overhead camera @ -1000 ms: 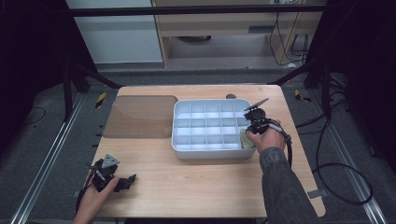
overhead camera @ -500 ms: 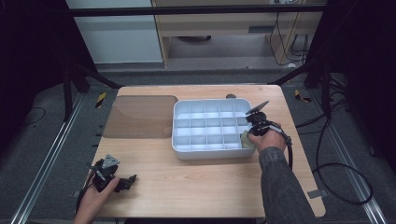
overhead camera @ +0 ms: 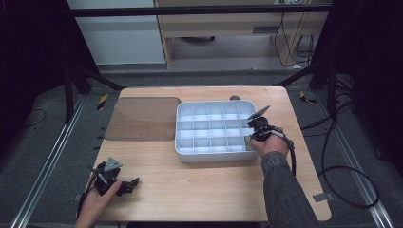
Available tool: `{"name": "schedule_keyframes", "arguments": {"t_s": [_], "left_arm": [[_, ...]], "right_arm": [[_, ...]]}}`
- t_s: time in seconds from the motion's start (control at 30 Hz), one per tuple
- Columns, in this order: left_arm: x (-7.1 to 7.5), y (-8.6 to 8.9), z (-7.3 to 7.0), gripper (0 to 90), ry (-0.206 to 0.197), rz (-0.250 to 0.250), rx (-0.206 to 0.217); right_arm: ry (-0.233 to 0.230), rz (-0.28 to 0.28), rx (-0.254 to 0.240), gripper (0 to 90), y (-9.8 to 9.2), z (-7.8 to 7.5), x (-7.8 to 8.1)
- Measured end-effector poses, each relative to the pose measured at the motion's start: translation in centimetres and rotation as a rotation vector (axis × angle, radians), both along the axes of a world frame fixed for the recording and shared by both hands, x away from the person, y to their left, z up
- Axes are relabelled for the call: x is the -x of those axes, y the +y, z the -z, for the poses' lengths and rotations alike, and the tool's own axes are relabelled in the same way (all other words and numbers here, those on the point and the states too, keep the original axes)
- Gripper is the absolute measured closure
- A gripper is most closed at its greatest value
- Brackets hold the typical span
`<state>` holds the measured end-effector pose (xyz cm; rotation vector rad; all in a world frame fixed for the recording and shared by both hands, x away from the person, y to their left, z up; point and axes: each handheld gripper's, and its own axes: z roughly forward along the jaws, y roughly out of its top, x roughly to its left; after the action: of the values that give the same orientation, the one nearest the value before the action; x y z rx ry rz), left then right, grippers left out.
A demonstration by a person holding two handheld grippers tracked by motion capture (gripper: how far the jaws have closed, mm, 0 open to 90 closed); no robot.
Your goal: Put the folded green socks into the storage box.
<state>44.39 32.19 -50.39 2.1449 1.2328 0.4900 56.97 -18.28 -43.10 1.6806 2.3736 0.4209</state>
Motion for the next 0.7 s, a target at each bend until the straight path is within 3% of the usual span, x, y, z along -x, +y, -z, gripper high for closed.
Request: {"name": "schedule_keyframes", "arguments": {"t_s": [0.7], "left_arm": [[-0.02,-0.04,-0.01,0.0,-0.004,0.007,-0.006]], "right_arm": [[0.006,-0.033,0.005,90.0,0.66,0.89,0.17]]}}
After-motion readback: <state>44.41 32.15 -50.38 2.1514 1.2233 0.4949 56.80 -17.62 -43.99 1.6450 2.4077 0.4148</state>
